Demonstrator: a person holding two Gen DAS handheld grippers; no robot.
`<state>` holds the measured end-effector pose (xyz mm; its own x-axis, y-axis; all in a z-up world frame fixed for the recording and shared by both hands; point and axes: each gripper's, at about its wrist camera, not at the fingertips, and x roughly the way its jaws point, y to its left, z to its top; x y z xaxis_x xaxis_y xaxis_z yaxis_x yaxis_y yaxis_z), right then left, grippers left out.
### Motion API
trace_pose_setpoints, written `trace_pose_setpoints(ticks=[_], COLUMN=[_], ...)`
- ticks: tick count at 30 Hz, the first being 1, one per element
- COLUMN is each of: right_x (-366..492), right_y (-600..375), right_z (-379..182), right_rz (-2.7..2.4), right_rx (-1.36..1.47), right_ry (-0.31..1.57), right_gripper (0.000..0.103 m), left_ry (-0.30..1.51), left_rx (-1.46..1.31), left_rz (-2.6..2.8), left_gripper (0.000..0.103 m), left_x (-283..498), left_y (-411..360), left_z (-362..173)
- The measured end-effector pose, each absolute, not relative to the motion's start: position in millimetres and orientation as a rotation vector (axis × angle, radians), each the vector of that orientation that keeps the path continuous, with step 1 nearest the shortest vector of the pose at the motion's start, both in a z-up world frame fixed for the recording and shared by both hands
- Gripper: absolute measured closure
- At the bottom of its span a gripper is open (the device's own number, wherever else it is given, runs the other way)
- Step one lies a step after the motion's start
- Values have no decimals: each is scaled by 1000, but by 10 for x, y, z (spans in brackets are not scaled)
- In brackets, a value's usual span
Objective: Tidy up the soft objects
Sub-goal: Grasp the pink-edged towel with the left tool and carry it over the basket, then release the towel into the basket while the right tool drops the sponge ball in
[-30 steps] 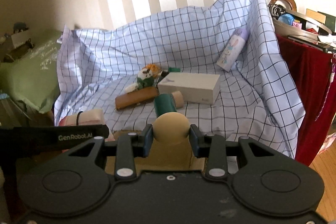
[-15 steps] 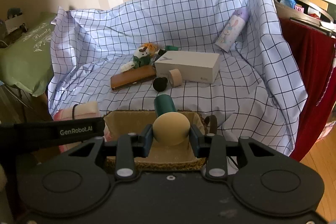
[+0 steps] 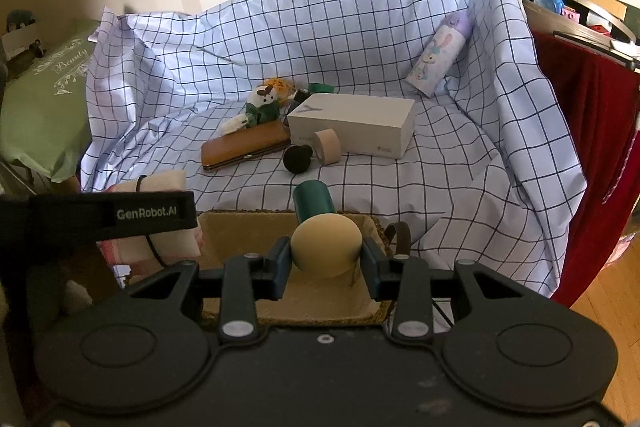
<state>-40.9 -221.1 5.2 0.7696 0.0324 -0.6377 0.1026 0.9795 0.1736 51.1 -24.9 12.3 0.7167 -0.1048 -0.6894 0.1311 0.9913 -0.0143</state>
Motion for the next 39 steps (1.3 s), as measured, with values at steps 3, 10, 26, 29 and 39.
trace_pose_setpoints(ticks=[3,10,26,29,39], right_x=[-393,-380,-378,-386,-398], right_y=[-2215,-2227,-2190,-2189,-2236], right_z=[35,10,11,14,-13], right_rz=[-38,-31,-9,-10,-21], right_rx=[207,213,204,205,222], right_ry=[699,708,710,711,715], right_gripper=[66,66,60,60,59], left_ry=[782,823,883,880,870], left_rx=[38,42,45,51,59], left_rz=[-130,-127,-115,-114,-108], left_gripper=[27,26,23,23,23], left_x=[537,535,514,503,475], left_y=[-249,-261,-226,-237,-232], left_z=[82,-20,-214,-217,-210])
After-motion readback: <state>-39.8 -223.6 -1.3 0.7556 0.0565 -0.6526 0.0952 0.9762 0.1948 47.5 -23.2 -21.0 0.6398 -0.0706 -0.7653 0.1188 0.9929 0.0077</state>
